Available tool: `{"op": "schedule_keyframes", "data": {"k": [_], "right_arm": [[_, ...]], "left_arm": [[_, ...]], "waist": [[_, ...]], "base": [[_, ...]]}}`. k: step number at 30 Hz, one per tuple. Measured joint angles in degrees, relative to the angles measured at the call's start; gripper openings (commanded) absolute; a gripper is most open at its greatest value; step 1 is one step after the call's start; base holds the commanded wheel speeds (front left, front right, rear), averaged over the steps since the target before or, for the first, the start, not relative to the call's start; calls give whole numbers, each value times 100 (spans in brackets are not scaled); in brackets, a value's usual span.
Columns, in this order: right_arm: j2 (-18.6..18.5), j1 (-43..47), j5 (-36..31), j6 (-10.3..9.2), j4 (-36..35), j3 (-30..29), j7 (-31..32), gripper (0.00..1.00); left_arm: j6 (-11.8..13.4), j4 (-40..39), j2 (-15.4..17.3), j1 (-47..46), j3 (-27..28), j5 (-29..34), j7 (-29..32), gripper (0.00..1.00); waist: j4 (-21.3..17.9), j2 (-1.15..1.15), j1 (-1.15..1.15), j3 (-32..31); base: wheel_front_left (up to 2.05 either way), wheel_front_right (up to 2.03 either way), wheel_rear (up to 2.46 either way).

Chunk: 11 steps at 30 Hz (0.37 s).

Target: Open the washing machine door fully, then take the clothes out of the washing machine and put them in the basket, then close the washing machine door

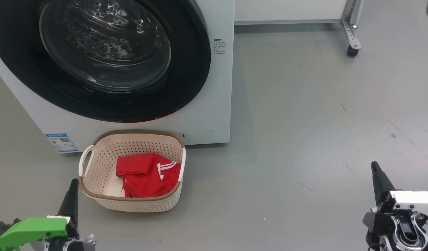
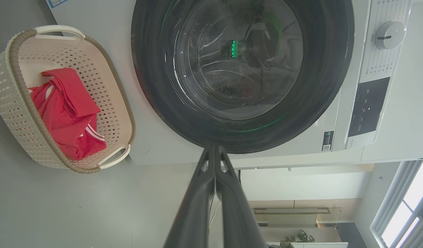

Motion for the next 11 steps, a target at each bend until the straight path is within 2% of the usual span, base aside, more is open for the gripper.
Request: {"op": "schedule_keyframes", "data": {"k": [11], "right_arm": [[1,0,0,0,-1,-4,20,0]], "left_arm": [[0,-4,-1,0,4,0,0,0]], "waist": [[0,0,0,0]], "base": [[0,0,0]]}}
